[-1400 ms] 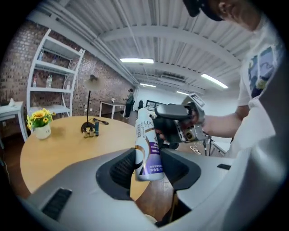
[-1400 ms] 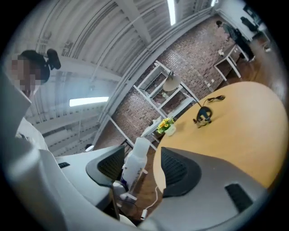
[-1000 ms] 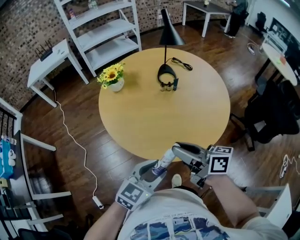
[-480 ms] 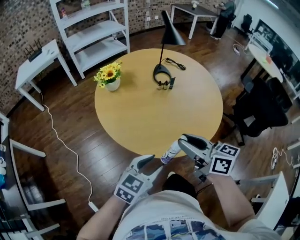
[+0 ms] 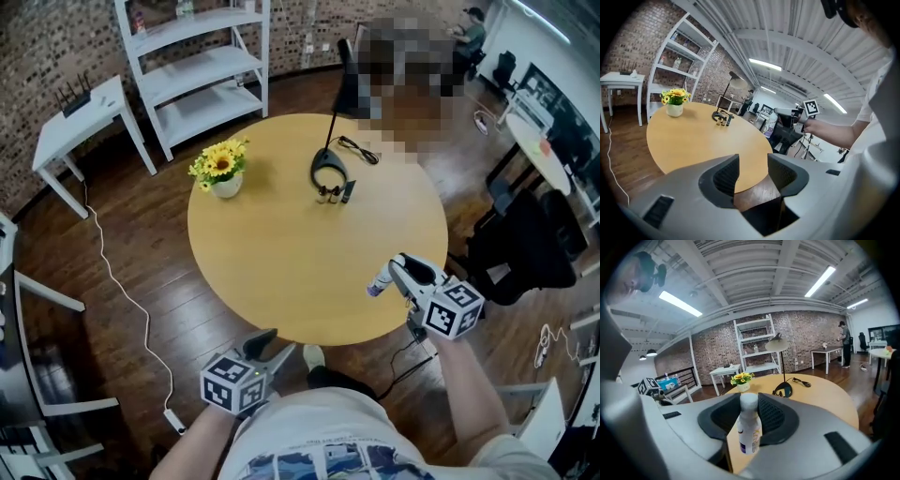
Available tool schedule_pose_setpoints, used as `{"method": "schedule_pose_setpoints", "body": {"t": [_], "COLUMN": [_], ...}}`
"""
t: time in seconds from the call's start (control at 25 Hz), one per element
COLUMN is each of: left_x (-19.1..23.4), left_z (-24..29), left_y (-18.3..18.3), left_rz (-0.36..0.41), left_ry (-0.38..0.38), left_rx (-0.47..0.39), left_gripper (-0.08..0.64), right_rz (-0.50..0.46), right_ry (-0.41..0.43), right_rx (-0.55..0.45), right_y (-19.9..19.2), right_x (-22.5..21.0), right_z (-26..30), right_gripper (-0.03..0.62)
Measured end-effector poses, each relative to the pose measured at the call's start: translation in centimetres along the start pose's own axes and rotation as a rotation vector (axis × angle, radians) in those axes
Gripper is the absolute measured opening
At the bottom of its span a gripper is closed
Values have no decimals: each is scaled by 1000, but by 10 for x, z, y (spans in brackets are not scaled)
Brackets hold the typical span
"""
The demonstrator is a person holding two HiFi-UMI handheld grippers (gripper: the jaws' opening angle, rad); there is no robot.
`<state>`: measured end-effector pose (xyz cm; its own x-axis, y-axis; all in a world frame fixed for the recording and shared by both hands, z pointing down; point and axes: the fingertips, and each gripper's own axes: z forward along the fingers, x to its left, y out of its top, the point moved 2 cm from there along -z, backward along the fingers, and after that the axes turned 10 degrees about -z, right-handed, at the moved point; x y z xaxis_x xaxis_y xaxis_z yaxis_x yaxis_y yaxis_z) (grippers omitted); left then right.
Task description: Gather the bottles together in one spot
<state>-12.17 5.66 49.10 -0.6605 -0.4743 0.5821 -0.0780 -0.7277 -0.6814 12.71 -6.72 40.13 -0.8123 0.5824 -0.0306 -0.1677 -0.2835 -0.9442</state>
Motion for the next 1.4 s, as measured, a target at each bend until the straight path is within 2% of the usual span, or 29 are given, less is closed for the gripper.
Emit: {"method": "schedule_pose_setpoints", "body": {"t": [0.12, 0.32, 0.44, 0.64, 0.84, 1.16, 1.4], "left_x": [9, 24, 22, 22, 19, 31, 34], "left_z": [16, 46, 64, 95, 117, 140, 153], "left_y": [20, 45, 54, 60, 67, 69, 69], "left_rz": [-25, -116, -145, -187, -217, -252, -287], "left_ry": [32, 103, 128, 172, 215, 273, 276], "left_rx": [-14, -46, -55, -35, -21, 33, 58], "left_gripper": [195, 189, 189, 189, 189, 189, 189], "right_rz": [-58, -97, -121, -135, -106, -121, -179], "right_ry": [-8, 11, 23, 35, 31, -20, -31], "right_rx": [-6, -13, -12, -15, 10, -48, -45], "right_y": [2, 2, -1, -17, -41, -48, -57], "right_x": [-41, -97, -126, -175, -221, -265, -269], "right_z": [25, 68, 93, 135, 183, 241, 284], "right_gripper": [104, 104, 104, 104, 106, 104, 104]}}
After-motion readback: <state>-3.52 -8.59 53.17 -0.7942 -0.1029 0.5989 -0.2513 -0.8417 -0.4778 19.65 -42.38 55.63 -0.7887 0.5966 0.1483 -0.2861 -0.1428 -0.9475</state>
